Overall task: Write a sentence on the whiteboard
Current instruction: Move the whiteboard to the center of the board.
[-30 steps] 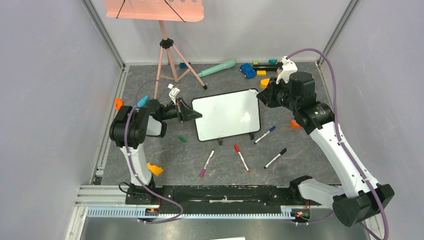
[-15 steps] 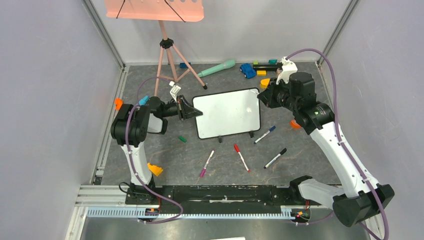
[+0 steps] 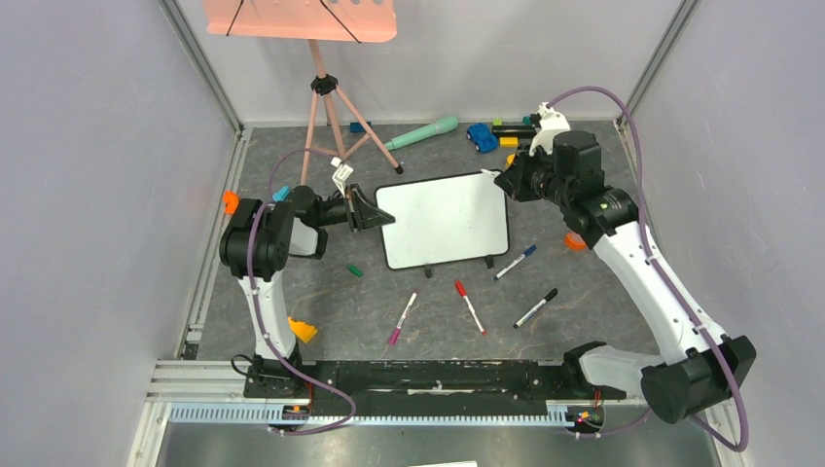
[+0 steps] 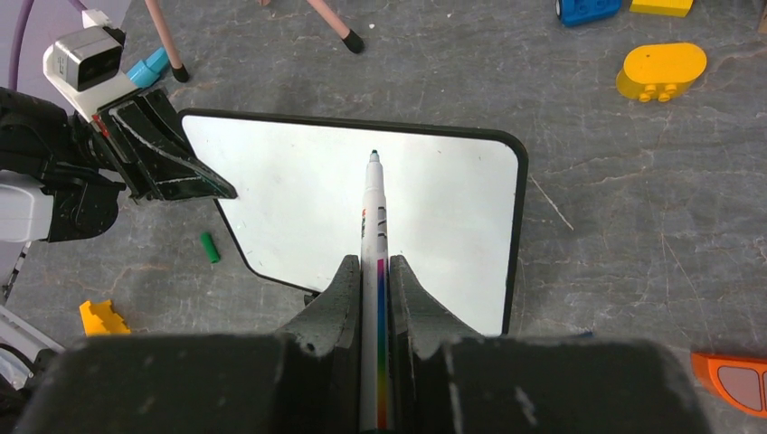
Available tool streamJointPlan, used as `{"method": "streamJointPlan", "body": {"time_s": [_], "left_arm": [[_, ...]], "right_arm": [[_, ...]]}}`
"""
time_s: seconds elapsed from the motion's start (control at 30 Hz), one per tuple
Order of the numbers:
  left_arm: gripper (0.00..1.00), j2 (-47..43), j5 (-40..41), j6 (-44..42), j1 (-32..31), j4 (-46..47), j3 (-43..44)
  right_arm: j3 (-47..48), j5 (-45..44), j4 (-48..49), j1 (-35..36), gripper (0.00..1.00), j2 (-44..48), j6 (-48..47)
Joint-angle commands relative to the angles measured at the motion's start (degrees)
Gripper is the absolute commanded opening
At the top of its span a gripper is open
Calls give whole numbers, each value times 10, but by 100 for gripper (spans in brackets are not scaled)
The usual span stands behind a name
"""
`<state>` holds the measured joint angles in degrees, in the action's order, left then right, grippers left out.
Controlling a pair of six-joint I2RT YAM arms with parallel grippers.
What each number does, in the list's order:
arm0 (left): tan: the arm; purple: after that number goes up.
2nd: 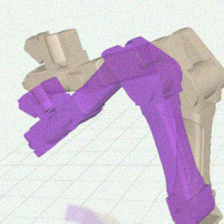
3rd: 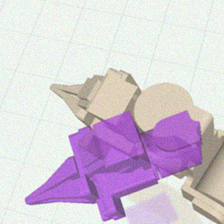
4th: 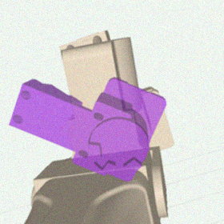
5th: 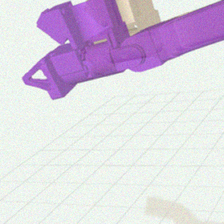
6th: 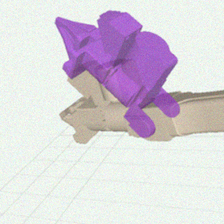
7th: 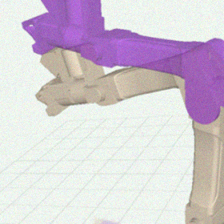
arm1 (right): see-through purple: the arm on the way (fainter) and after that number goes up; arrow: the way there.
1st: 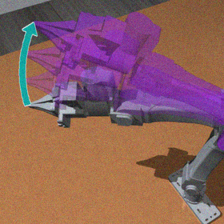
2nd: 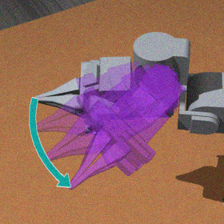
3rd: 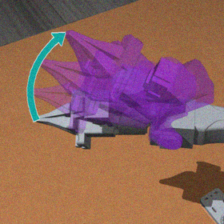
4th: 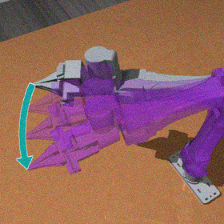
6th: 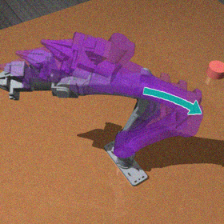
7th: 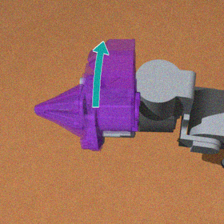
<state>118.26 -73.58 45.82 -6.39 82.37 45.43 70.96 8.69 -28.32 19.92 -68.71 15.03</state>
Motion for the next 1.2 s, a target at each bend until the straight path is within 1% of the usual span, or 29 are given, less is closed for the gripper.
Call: {"method": "streamJointPlan", "body": {"time_s": [0.0,0.13,0.23,0.3,0.47,0.6,0.77,0.87,1.03,1.17], "left_arm": [[2,20,2,-87,1,19,-1],[2,41,-34,-86,2,17,29],[2,59,-43,-83,4,14,40],[2,63,-56,-81,4,28,38],[2,61,-36,-84,8,30,18],[2,62,-23,-88,8,34,-6],[2,51,-12,-105,9,39,-27],[2,50,-13,-110,9,67,-35],[2,50,-15,-126,9,68,-22],[2,70,1,-100,11,68,-7]], "right_arm": [[32,-3,31,0,0,-12,-3],[44,0,37,0,0,-25,-14],[15,1,69,0,0,-17,-18],[5,2,79,0,0,-15,-17],[-2,3,83,0,0,-9,-23],[-27,9,67,0,0,9,-47],[-62,10,62,0,0,24,-50],[-68,14,80,0,0,19,-42],[-57,24,91,0,0,11,-30],[-54,33,85,1,0,8,-43]]}}
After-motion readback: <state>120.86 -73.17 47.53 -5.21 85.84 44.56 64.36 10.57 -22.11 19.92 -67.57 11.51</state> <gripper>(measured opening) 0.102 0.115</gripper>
